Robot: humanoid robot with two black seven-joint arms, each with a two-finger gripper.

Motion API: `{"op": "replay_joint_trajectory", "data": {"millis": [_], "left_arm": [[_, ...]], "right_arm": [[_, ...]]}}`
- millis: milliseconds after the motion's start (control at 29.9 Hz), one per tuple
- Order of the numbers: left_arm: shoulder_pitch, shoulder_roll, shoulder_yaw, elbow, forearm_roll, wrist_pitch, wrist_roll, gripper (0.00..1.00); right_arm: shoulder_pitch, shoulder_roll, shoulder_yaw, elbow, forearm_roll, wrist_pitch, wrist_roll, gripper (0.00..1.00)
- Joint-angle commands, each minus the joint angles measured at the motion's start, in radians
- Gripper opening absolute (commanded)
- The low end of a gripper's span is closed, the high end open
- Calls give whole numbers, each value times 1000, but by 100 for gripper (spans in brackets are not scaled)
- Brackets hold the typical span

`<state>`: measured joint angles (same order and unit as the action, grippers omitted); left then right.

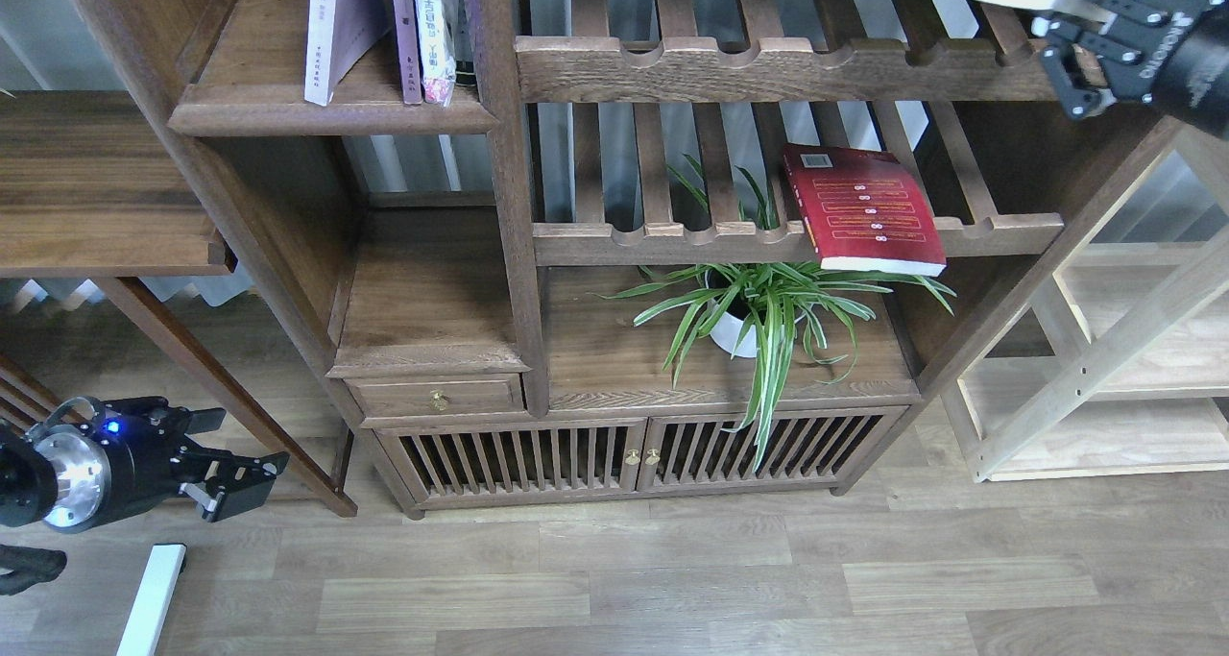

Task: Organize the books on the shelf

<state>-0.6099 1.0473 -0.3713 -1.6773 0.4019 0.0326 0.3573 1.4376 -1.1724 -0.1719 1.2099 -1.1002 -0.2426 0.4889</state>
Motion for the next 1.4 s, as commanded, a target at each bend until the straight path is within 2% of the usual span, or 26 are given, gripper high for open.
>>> {"op": "replay_joint_trajectory", "data": {"millis": [0, 368, 535, 936, 1137, 1371], "left_arm": [[1, -3, 0, 5, 0, 0, 0, 85], [-1, -9, -1, 14, 0, 0, 0, 85], [-1, -10, -1, 14, 0, 0, 0, 85], [-1, -17, -1, 16, 0, 1, 2, 85], [-1, -17, -1, 16, 0, 1, 2, 85], [-1, -17, -1, 16, 0, 3, 3, 85]], "right_arm": [[0, -52, -1, 23, 8, 17, 0, 0], [0, -162, -1, 39, 48, 40, 0, 0], [1, -239, -1, 45, 52, 94, 0, 0], [4, -352, -1, 69, 65, 143, 0, 0], [23, -397, 11, 74, 74, 207, 0, 0], [30, -455, 121, 74, 166, 370, 0, 0]]}}
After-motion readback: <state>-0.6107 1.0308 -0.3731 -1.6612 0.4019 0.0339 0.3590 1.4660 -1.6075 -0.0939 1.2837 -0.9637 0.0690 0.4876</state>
